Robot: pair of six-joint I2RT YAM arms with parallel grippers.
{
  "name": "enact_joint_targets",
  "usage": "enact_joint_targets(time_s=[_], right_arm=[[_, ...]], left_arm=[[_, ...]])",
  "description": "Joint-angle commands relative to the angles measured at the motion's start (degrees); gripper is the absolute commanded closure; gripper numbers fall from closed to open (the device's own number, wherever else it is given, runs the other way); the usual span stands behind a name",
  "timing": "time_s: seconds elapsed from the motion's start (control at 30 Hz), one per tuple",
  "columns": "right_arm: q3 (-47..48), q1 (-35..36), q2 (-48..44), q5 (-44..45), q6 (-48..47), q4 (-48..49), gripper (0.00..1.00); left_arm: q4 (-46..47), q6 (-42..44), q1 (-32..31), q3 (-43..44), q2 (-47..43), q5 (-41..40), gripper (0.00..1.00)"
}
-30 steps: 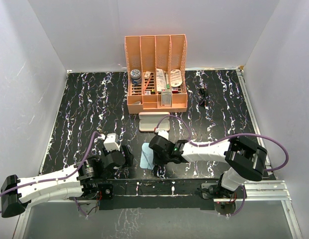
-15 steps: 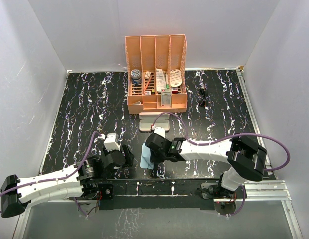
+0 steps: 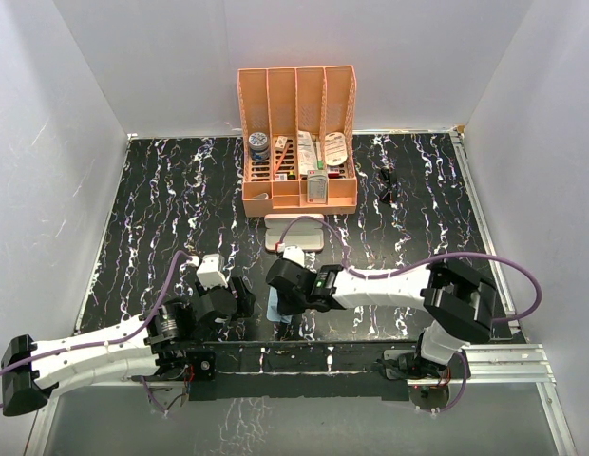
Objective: Organize the sunglasses
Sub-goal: Fold the glasses cleaning cloth at the center of the board.
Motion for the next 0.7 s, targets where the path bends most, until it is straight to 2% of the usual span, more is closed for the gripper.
enact_joint_targets(time_s=[0.0, 0.67], right_arm=[[3.3, 1.0, 1.7, 0.5, -0.3, 1.5, 0.95], [6.6, 1.7, 5.8, 0.9, -0.4, 2.9, 0.95]], left_arm=[[-0.8, -0.2, 0.0, 0.4, -0.8, -0.8, 0.37], [-1.3, -0.5, 0.0, -0.1, -1.6, -0.8, 0.37]])
